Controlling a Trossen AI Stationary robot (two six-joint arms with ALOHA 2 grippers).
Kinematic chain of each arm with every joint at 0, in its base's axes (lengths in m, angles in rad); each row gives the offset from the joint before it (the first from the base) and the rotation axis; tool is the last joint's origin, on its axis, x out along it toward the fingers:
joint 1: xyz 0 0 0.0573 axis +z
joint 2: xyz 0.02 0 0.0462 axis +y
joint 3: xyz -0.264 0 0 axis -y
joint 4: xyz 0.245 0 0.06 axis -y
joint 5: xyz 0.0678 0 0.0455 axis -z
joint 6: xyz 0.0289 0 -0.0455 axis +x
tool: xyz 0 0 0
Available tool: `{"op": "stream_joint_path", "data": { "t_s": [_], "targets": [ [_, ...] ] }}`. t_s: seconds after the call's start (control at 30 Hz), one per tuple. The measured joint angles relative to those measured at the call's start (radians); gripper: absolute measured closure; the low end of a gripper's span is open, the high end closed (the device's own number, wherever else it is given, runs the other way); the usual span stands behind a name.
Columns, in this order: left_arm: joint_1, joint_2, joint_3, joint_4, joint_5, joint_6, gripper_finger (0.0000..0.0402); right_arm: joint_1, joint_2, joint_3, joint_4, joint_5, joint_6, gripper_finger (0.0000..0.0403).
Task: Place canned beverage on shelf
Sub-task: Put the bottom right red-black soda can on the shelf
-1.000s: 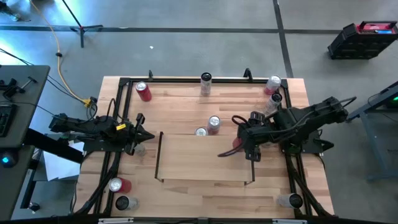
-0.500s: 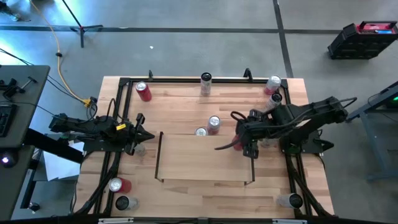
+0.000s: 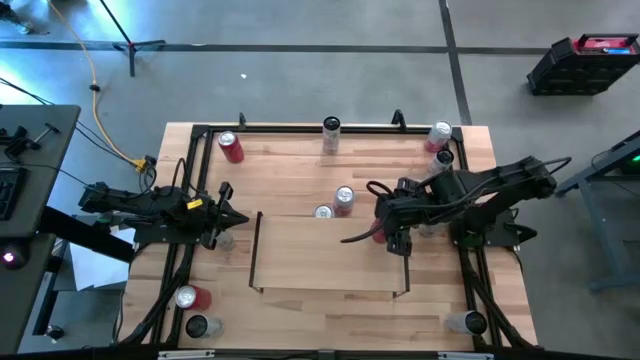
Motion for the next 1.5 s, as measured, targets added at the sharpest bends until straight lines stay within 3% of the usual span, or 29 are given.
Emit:
{"op": "stream_joint_path", "data": {
  "t_s": [0.4,1.5],
  "targets": [
    [0.000,0.000,0.000,0.000,0.000,0.000,0.0396,0.000,0.004,0.000,0.005,-0.022,0.008,0.0061],
    [0.000,0.000,0.000,0.000,0.000,0.000,0.0396,-0.048,-0.004,0.001,0.041,-0.040,0.002,0.0059]
  ]
}}
